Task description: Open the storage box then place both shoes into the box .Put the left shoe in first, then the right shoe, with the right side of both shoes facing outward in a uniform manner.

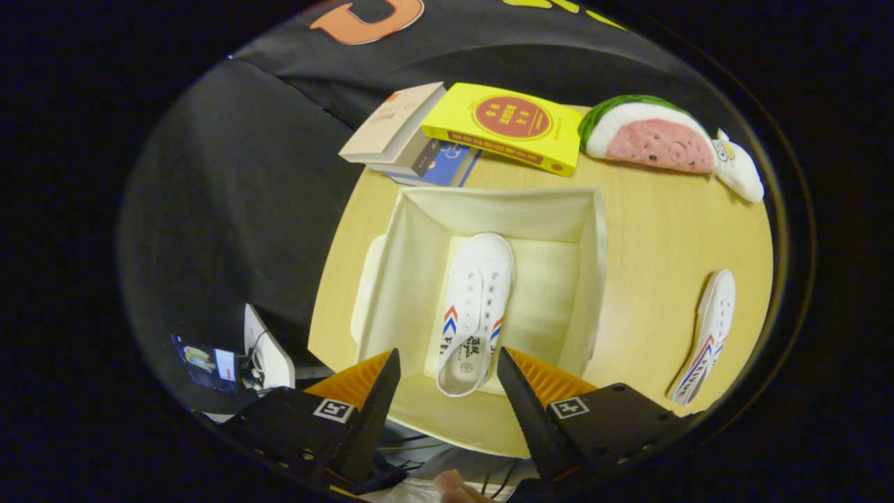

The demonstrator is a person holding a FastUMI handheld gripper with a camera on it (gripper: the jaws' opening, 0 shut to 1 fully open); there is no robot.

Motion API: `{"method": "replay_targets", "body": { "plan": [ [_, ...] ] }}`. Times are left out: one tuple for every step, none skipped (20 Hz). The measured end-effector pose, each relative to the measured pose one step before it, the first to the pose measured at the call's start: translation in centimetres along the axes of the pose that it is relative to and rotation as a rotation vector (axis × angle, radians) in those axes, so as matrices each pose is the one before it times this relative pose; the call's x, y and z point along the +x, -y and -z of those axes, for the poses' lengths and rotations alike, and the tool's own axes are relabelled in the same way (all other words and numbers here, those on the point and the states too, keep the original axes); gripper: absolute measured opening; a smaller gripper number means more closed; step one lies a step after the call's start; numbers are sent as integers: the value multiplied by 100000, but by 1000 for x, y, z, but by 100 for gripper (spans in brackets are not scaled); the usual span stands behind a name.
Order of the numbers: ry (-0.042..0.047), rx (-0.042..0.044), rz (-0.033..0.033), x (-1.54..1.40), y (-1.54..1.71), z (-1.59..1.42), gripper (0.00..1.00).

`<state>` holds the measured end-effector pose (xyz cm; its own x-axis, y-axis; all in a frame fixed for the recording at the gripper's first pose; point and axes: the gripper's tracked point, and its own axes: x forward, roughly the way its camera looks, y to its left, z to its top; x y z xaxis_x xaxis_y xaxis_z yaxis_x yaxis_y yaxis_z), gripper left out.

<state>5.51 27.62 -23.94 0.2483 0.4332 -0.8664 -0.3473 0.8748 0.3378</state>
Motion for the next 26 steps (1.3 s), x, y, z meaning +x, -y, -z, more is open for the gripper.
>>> {"method": "replay_targets", "body": {
  "plan": [
    [1400, -1397, 790, -1342, 1185, 137, 86],
    [965, -768, 1825, -1154, 1604, 211, 86],
    [1183, -220, 1282, -846, 1645, 195, 86],
    [1203, 629, 430, -730, 1597, 171, 86],
    [583, 1542, 954, -430, 1861, 308, 86],
    [343, 2376, 852, -272, 2128, 300, 86],
    [186, 2292, 1078, -252, 2032, 241, 86],
    [180, 1727, 1660, -174, 2290, 326, 86],
    [403, 1259, 1937, -94, 2251, 236, 86],
    [38, 447, 2575, 128, 2363, 217, 86],
    [6, 2, 3316, 220, 2496, 265, 86],
    [-46, 237, 3971, 418, 2636, 267, 86],
    [-491, 951, 4167, 534, 2502, 350, 86],
    [-860, 1430, 3029, 660, 2143, 493, 86],
    [-1424, 1122, 2822, 589, 1969, 602, 86],
    [-1035, 916, 2040, 650, 1846, 616, 86],
    [-1099, 632, 1414, 550, 1484, 504, 86],
    [-759, 1208, 1396, 586, 1354, 282, 86],
    [-1394, 1390, 1340, 705, 1183, 345, 87],
    [-1235, 1476, 682, 822, 839, 191, 87],
    [-1386, 950, 190, 711, 749, 192, 85],
    [-1302, -767, -1109, 578, 221, 292, 85],
    [-800, -1428, -1148, 476, 274, 222, 85],
    [-710, -1791, -440, 618, 43, 114, 85],
    [-228, -1166, -411, 412, 57, 47, 85],
    [-368, -36, -1138, 617, -232, -60, 84]
  ]
}}
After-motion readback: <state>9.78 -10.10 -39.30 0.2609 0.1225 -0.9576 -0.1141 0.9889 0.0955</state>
